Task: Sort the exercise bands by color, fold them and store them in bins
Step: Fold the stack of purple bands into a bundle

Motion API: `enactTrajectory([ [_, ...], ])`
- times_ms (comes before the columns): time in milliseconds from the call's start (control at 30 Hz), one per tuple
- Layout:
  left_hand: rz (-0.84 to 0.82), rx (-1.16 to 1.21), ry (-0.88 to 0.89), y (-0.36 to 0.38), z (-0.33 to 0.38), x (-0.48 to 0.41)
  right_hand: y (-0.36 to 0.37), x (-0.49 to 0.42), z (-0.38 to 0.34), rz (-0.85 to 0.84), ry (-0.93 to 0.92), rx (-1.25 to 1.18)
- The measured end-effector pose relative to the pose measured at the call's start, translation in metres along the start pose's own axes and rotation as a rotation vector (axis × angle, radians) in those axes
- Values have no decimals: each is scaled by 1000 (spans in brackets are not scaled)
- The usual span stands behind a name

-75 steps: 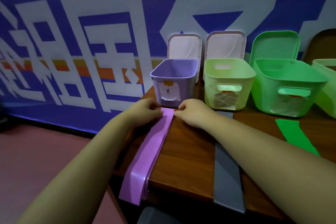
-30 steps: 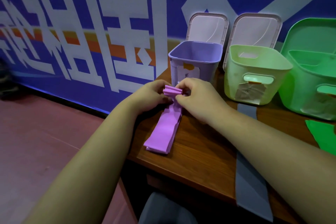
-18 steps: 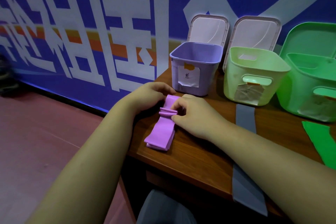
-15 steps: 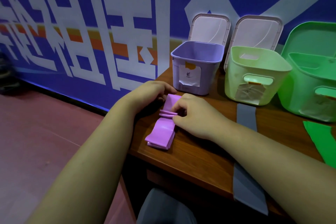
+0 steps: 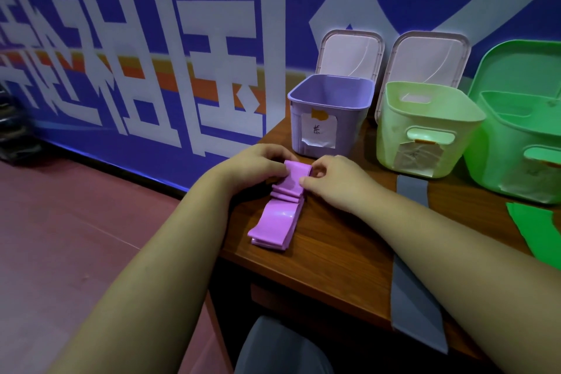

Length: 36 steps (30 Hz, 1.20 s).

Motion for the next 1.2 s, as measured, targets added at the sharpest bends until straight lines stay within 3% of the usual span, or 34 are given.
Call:
enactTrajectory([
  [133, -74, -95, -31, 1, 3, 6, -2, 1, -7, -87, 0, -3],
  [300, -73, -308, -68, -1, 11, 17, -18, 9, -15, -10, -12, -88],
  [467, -84, -61, -72, -4, 3, 47, -37, 37, -33, 123, -134, -175],
  [600, -74, -7, 4, 1, 3, 73, -44, 71, -53, 142, -281, -172],
  [867, 146, -126, 274, 0, 18, 94, -34, 107, -68, 163, -468, -19],
  [1067, -69, -135, 157, -1, 3, 100, -13, 130, -76, 76, -624, 130],
  [1200, -170, 91, -14, -1, -6, 105, -2, 145, -80, 62, -682, 165],
])
Point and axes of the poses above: each hand's wrist, its own x-axis away from the middle knuckle, its own y-axis out of the palm, z = x × y, the point moved 9 cm from there along -x, towards the middle knuckle, and after that the axes turned 9 degrees about x, right-handed, at the moved point
